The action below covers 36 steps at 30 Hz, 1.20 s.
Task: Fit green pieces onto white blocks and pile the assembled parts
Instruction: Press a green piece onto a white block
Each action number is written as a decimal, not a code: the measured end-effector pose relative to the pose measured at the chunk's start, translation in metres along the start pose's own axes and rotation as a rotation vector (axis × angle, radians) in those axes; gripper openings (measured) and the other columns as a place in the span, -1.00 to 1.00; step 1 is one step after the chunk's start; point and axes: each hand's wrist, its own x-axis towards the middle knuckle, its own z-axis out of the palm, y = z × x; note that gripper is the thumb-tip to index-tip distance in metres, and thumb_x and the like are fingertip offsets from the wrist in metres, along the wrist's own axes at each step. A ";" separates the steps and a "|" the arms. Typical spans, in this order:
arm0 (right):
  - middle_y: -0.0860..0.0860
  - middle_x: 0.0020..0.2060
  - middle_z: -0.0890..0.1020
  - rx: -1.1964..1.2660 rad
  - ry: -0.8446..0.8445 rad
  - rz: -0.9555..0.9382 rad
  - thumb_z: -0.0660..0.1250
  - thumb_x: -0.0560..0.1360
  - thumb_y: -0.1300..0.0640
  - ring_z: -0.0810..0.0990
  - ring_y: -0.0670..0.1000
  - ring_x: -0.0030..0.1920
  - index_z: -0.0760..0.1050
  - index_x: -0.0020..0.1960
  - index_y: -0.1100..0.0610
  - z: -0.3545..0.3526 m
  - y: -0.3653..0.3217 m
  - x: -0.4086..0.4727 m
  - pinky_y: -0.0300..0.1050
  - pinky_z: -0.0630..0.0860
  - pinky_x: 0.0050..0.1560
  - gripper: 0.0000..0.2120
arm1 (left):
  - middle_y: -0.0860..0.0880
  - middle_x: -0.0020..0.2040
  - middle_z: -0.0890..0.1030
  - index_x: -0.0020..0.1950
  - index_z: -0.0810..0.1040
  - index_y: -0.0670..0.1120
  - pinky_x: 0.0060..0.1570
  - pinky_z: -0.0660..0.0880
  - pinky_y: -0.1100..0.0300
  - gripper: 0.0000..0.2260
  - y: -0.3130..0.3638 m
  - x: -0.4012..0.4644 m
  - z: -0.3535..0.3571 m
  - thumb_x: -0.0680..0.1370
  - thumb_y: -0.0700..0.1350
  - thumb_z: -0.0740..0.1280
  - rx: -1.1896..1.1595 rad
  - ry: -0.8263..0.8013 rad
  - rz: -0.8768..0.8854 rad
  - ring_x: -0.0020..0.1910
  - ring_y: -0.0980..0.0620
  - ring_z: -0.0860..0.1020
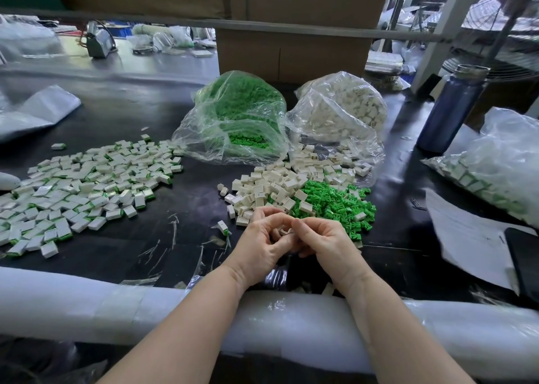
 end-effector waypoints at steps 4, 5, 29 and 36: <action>-0.03 -0.42 0.58 0.019 -0.022 0.004 0.31 0.44 0.02 0.53 -0.11 -0.36 0.61 -0.20 0.08 -0.001 0.002 0.001 -0.30 0.47 -0.33 -0.84 | -0.13 0.13 0.37 -0.08 0.55 -0.09 -0.17 0.40 0.47 -0.90 0.001 -0.001 0.001 0.50 -0.28 0.34 0.021 -0.026 0.003 -0.29 0.16 0.38; -0.03 -0.41 0.58 0.022 -0.027 0.007 0.31 0.43 0.01 0.52 -0.11 -0.36 0.60 -0.19 0.09 -0.001 0.002 0.002 -0.31 0.47 -0.33 -0.83 | -0.14 0.13 0.37 -0.07 0.56 -0.09 -0.15 0.40 0.46 -0.91 0.002 -0.001 0.001 0.51 -0.27 0.34 0.041 -0.032 0.005 -0.26 0.13 0.38; 0.14 -0.43 0.51 0.040 0.063 0.000 0.36 0.45 0.30 0.37 -0.08 -0.46 0.64 -0.28 0.17 -0.001 0.003 0.001 -0.26 0.31 -0.42 -0.83 | 0.07 -0.07 0.38 -0.02 0.56 -0.15 -0.11 0.38 0.47 -0.90 -0.002 0.000 0.002 0.50 -0.28 0.31 0.200 -0.092 0.059 -0.24 0.19 0.37; 0.14 -0.43 0.51 0.053 0.067 0.021 0.36 0.45 0.30 0.37 -0.06 -0.45 0.64 -0.27 0.22 -0.001 0.002 0.000 -0.24 0.31 -0.41 -0.85 | 0.04 -0.06 0.39 -0.03 0.55 -0.15 -0.07 0.40 0.41 -0.91 -0.004 0.000 0.004 0.50 -0.27 0.32 0.212 -0.101 0.055 -0.21 0.15 0.39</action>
